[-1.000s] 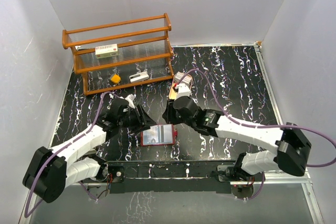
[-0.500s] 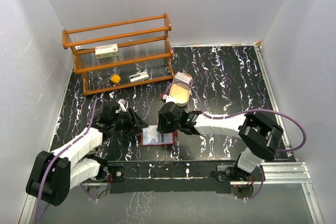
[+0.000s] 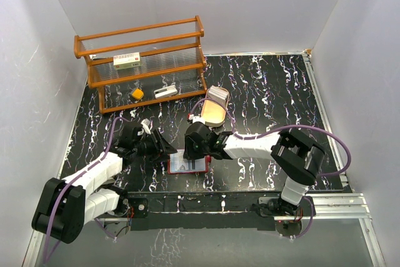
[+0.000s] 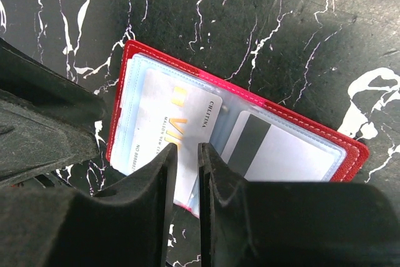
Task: Put the credit cards into the card holder
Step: Turn over the card slot in the card holder, then pick up the credit card from the storage box.
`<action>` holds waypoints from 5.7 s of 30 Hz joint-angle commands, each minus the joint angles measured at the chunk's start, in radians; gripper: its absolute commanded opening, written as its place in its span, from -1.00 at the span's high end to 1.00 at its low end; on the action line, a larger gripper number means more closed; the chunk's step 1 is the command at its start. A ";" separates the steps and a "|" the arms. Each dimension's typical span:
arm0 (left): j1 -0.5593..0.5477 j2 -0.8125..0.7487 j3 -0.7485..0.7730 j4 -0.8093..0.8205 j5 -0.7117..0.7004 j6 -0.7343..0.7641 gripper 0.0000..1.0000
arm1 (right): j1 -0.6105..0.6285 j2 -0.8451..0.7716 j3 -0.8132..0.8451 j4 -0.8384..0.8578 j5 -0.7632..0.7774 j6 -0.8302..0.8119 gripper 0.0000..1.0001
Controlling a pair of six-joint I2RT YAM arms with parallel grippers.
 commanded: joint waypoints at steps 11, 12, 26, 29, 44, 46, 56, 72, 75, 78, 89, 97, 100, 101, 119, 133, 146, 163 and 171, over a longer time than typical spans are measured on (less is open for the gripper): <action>0.006 0.006 -0.004 -0.008 0.020 0.013 -0.04 | 0.001 0.058 0.035 -0.030 0.064 -0.016 0.73; 0.006 0.003 -0.005 -0.008 0.018 0.012 -0.04 | 0.001 0.063 0.035 -0.033 0.061 -0.017 0.73; 0.006 0.027 -0.010 0.028 -0.001 0.039 -0.05 | 0.001 0.092 0.041 -0.077 0.074 -0.030 1.00; 0.006 0.029 -0.014 0.046 0.001 0.039 -0.06 | 0.001 0.099 0.042 -0.080 0.077 -0.031 1.00; 0.006 0.075 -0.039 0.128 0.010 0.046 -0.07 | 0.000 0.101 0.038 -0.076 0.073 -0.033 1.00; 0.006 0.078 -0.042 0.143 0.016 0.045 -0.07 | 0.001 0.100 0.036 -0.073 0.072 -0.032 1.00; 0.006 0.106 -0.074 0.253 0.080 -0.005 -0.06 | 0.001 0.097 0.031 -0.067 0.074 -0.035 1.00; 0.001 0.035 -0.116 0.423 0.187 -0.171 -0.04 | 0.001 0.080 -0.008 0.019 0.057 -0.032 0.96; -0.008 0.036 -0.119 0.440 0.186 -0.184 -0.04 | 0.001 0.075 -0.009 0.037 0.055 -0.037 0.93; -0.023 0.053 -0.123 0.479 0.187 -0.204 -0.04 | 0.001 0.057 -0.019 0.061 0.063 -0.044 0.89; -0.102 0.107 -0.102 0.539 0.143 -0.233 -0.06 | -0.002 -0.003 -0.062 0.125 0.091 -0.056 0.74; -0.128 0.121 -0.080 0.518 0.110 -0.218 -0.07 | -0.003 -0.072 -0.086 0.116 0.149 -0.072 0.60; -0.139 0.131 -0.066 0.505 0.100 -0.209 -0.07 | -0.004 -0.087 -0.103 0.123 0.157 -0.074 0.58; -0.144 0.134 -0.063 0.506 0.097 -0.209 -0.07 | -0.005 -0.090 -0.107 0.128 0.154 -0.075 0.58; -0.216 0.235 -0.026 0.560 0.078 -0.207 -0.08 | -0.213 -0.282 -0.109 -0.014 0.299 -0.228 0.46; -0.216 0.047 0.096 0.089 -0.072 0.026 -0.54 | -0.435 -0.141 0.202 -0.019 0.210 -0.698 0.04; -0.216 -0.137 0.169 -0.240 -0.256 0.142 -0.97 | -0.463 0.110 0.417 -0.056 0.204 -0.997 -0.14; -0.216 -0.202 0.142 -0.271 -0.285 0.127 -0.97 | -0.470 0.287 0.542 -0.079 0.289 -1.115 -0.15; -0.217 -0.187 0.122 -0.260 -0.289 0.122 -0.97 | -0.471 0.291 0.564 -0.098 0.304 -1.128 0.08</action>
